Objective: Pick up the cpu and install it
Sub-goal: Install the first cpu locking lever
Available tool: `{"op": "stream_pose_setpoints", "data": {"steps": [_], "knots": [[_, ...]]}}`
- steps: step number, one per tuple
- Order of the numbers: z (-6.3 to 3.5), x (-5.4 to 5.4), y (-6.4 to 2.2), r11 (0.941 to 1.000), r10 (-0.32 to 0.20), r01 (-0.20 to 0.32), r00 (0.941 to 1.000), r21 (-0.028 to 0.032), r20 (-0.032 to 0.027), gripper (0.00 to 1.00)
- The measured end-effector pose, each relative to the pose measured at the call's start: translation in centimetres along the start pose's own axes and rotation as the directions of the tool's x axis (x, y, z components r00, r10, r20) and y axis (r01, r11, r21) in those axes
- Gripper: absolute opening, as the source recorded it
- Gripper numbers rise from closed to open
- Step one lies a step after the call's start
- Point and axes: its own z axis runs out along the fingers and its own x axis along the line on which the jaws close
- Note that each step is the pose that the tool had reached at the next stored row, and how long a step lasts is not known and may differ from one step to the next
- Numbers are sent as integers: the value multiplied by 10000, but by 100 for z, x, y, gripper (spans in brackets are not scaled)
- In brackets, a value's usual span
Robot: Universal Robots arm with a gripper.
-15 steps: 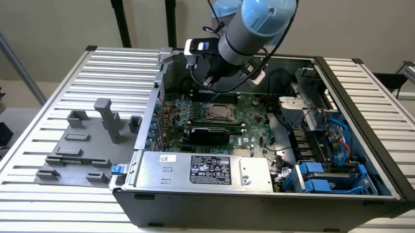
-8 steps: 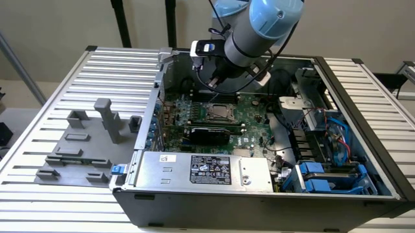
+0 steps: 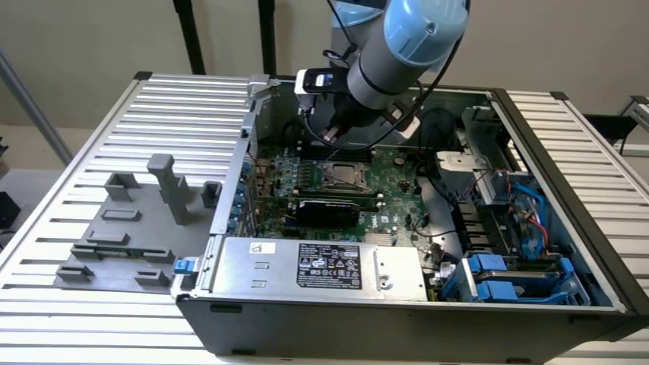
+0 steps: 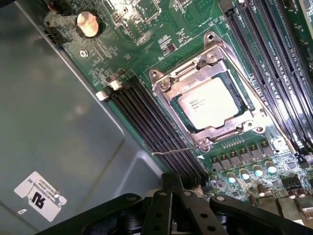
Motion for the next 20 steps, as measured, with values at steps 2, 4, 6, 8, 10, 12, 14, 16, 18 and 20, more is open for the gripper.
{"op": "stream_pose_setpoints", "data": {"steps": [2, 4, 6, 8, 10, 12, 14, 16, 18, 20], "knots": [[8, -8, -5, 10000, -39, 39, 10000, -84, 73, 11], [21, -19, -11, 9999, -76, 77, 9999, -143, 94, 11], [38, -30, -14, 9998, -104, 106, 9999, -183, 87, 11], [71, -48, -12, 9997, -126, 127, 9999, -205, 76, 11], [103, -64, -9, 9997, -141, 143, 9999, -214, 78, 11], [127, -74, -4, 9996, -146, 148, 9998, -230, 107, 11], [145, -77, 0, 9995, -133, 138, 9997, -292, 185, 11], [163, -74, 1, 9992, -108, 119, 9995, -392, 293, 11], [188, -66, 0, 9988, -87, 105, 9993, -474, 374, 11], [222, -62, 5, 9986, -74, 96, 9991, -519, 421, 11]]}}
